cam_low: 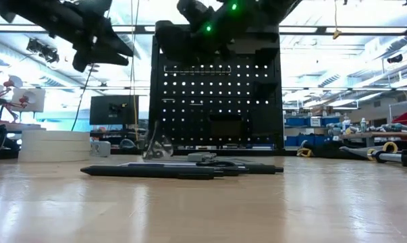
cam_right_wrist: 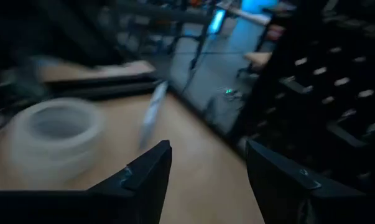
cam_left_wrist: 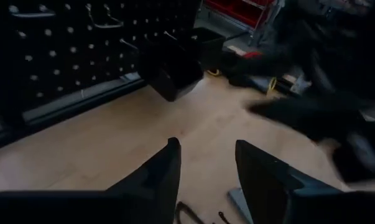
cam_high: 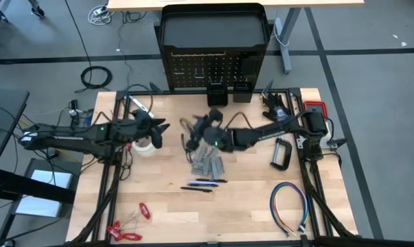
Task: Hang tools onto peg board
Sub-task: Adjust the binder clip on the peg board
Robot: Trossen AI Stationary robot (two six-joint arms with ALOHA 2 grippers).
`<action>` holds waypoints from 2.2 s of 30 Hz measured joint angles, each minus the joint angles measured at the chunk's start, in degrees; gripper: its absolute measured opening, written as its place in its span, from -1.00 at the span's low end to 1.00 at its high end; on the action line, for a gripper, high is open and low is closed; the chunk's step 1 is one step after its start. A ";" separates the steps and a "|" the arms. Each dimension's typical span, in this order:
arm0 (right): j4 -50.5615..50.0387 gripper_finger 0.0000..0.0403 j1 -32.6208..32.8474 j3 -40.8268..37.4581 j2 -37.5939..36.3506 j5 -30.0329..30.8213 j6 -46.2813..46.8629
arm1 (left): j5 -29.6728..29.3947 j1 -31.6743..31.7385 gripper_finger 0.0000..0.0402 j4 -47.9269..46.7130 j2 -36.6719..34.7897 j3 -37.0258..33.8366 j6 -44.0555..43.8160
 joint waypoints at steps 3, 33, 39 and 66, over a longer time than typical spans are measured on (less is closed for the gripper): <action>6.56 0.07 -3.88 0.16 1.24 -3.17 -1.71 | -0.56 0.00 -0.21 -0.91 -1.22 0.00 1.65; -3.44 0.07 -20.76 36.97 27.36 -12.11 -20.99 | -4.56 0.04 -0.21 -0.96 0.27 -0.61 10.25; -4.12 0.07 -22.69 36.98 27.36 -19.08 -20.95 | -4.55 0.04 -0.21 -1.67 0.27 -0.61 9.71; -5.82 0.07 -25.53 36.93 27.34 -22.75 -28.96 | -4.57 0.03 -0.21 1.85 0.29 -0.61 11.92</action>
